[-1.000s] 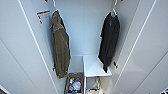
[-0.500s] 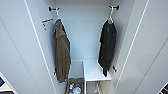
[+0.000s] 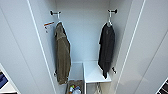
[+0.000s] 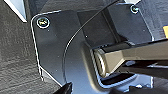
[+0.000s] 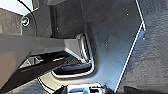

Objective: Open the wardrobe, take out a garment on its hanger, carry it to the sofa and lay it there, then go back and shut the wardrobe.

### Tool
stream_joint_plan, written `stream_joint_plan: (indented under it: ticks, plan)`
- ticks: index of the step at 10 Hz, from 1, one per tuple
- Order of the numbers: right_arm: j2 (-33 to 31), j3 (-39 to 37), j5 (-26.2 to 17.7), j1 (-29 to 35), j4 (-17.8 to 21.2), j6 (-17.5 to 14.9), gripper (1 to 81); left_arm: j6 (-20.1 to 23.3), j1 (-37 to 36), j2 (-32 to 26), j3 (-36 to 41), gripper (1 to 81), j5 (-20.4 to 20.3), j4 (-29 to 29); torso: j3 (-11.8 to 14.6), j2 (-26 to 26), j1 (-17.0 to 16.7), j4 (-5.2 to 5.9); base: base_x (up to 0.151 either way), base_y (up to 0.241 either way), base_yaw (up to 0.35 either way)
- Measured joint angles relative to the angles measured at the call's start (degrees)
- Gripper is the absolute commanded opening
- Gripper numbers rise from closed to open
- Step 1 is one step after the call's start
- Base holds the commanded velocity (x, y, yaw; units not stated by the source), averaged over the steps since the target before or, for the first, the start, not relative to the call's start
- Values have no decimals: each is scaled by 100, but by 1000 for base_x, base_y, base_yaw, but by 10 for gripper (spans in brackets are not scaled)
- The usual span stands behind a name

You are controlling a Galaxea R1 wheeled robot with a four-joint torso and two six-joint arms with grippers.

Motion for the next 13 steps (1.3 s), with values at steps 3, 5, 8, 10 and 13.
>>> stream_joint_plan:
  ticks: [3,5,8,10,13]
  plan:
    - [0,0,-2,13,-4,-2,811,0,2,-2,0,811,2,0,0,0,-2,0,45,0,0]
    - [0,0,-21,-20,-12,-2,811,0,46,-2,0,811,20,0,2,-9,-5,0,84,0,0]
    - [0,0,-10,55,-12,-5,811,0,-22,-2,0,811,5,2,2,-7,3,0,97,0,0]
    - [0,0,-13,29,-12,-6,811,1,5,-2,0,811,9,2,2,-7,2,0,99,0,0]
    - [13,0,-13,32,-12,-5,811,15,2,0,0,811,7,4,2,-7,2,0,99,0,0]
